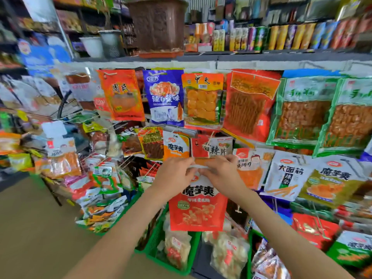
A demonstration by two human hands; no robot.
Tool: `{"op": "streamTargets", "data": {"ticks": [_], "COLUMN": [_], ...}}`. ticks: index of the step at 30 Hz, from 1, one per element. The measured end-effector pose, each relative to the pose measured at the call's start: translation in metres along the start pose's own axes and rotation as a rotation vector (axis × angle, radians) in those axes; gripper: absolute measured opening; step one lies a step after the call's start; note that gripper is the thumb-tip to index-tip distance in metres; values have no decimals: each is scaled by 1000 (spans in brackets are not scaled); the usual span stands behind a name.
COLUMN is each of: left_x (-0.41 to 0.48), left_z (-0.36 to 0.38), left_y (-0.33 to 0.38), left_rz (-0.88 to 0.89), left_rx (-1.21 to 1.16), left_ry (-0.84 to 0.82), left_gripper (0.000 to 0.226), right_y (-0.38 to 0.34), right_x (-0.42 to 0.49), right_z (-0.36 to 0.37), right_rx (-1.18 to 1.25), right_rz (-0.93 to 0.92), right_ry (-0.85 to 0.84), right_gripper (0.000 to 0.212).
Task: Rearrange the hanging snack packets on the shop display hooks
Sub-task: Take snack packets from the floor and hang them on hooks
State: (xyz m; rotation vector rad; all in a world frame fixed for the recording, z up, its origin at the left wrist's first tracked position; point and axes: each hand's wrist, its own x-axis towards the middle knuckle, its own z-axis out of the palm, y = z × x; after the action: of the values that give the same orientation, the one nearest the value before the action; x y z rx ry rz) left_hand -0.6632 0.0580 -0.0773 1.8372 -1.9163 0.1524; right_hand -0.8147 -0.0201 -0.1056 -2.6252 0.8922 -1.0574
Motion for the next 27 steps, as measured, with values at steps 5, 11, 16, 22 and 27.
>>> {"op": "streamTargets", "data": {"ticks": [5,11,16,22,27], "left_x": [20,53,70,85,86], "left_z": [7,-6,-31,-63,-91], "left_y": [-78,-172,-242,-323,-416], "left_rz": [-24,-42,-39,4,-124], "left_rx": [19,-43,-32,-58,-213], "left_ry": [-3,-19,42,142,306], "left_gripper": [25,25,24,36,45], "right_y": [2,-15,-42,-77,-102], "right_x": [55,132,193,249,289], "right_z": [65,124,163,205,244], "right_rx": [53,147,175,201,165], "right_rz": [-18,-12,-44,-67,-41], "right_ry": [-63,-100,-102,29,68], "right_gripper": [17,14,17,10,3]}}
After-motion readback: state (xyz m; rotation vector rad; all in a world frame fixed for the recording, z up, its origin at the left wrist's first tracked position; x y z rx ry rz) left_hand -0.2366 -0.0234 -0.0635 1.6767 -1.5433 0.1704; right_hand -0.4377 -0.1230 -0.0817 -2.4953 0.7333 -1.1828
